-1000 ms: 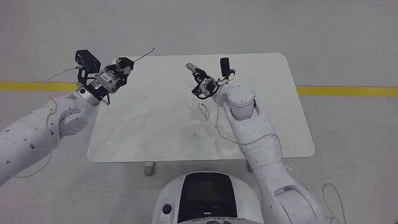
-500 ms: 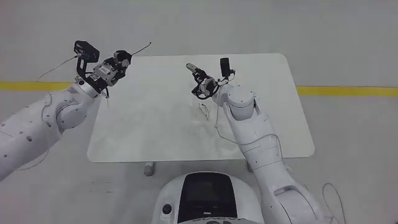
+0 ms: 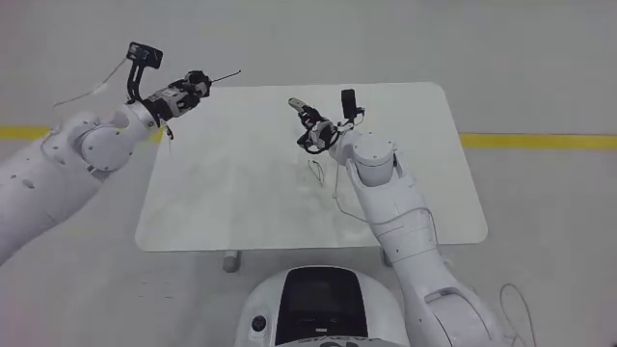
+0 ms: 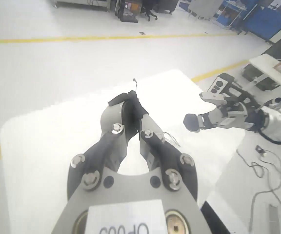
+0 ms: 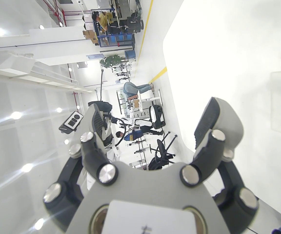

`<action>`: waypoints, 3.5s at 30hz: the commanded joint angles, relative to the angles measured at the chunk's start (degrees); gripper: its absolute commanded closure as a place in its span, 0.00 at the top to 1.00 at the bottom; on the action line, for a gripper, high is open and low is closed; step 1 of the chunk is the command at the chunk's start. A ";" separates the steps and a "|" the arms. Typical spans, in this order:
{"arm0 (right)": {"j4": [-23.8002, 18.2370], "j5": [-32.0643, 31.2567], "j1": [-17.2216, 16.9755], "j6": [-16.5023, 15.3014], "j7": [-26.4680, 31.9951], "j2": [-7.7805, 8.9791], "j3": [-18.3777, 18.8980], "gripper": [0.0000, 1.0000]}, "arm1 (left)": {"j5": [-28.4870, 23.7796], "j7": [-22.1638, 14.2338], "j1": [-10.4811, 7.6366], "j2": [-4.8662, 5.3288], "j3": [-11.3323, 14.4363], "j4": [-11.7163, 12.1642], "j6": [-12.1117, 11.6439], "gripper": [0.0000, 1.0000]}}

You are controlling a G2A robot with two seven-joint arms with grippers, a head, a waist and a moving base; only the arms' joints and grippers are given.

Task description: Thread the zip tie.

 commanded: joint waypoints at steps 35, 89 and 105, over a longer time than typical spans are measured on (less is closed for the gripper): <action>0.00 0.00 0.00 0.00 0.00 0.00 0.00 1.00 | -56.20 -74.11 10.91 -3.42 -28.99 16.20 0.00 0.00; 10.73 27.68 3.93 -9.78 32.69 2.32 1.12 1.00 | -58.96 -71.71 19.22 -8.41 -29.67 16.01 3.25 0.00; 6.69 28.56 1.51 -15.50 31.45 3.12 -1.72 0.70 | -59.76 -73.47 20.97 -8.49 -30.72 15.66 2.43 0.00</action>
